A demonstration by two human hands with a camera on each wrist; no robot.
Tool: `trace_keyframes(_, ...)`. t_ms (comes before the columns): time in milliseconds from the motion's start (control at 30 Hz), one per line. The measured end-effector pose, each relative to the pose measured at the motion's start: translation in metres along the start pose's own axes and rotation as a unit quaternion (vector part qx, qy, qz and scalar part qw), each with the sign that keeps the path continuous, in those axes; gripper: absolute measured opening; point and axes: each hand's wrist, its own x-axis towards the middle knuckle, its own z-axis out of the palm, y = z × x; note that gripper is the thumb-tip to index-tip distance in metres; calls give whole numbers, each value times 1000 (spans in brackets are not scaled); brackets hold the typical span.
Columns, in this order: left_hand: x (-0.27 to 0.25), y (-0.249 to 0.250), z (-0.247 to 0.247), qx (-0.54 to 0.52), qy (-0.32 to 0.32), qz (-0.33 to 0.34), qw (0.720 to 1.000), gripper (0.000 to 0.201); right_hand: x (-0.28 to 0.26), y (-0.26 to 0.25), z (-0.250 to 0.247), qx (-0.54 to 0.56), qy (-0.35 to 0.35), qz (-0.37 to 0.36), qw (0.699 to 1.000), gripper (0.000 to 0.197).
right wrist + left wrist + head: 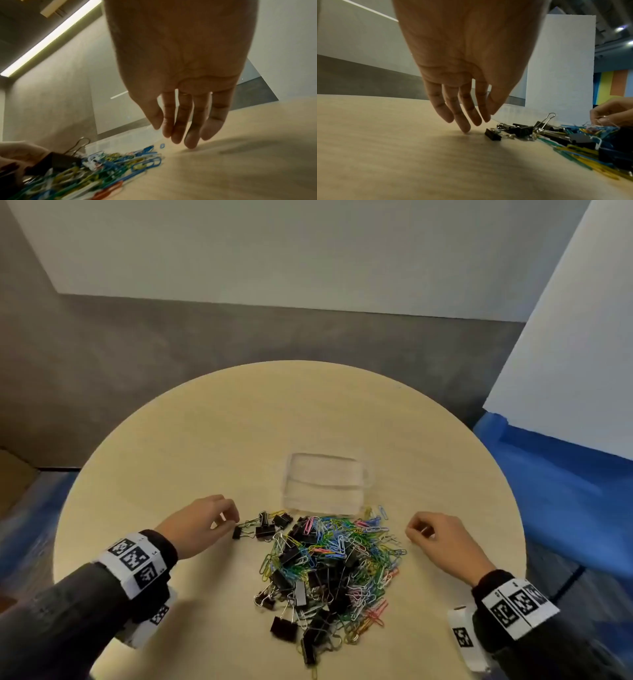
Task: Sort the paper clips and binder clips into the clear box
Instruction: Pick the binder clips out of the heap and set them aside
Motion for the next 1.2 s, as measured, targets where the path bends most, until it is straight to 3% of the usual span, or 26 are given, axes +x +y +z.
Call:
trace_keyframes(267,5,9,11,17,-6,-22,1000,15,-7,-10,2,-44,7,7,999,7)
trace_keyframes(467,3,17,11,64,-36,-38,997,36,-13,-21,8,-150,-54,42,986,41)
trace_keyframes(800,-5,27,12,122,-51,-19,991,48,-10,-25,11,-212,-99,28,972,46)
trace_keyframes(1200,-3,26,2,149,-55,0,987,44,2,-36,9,-242,-100,32,965,51)
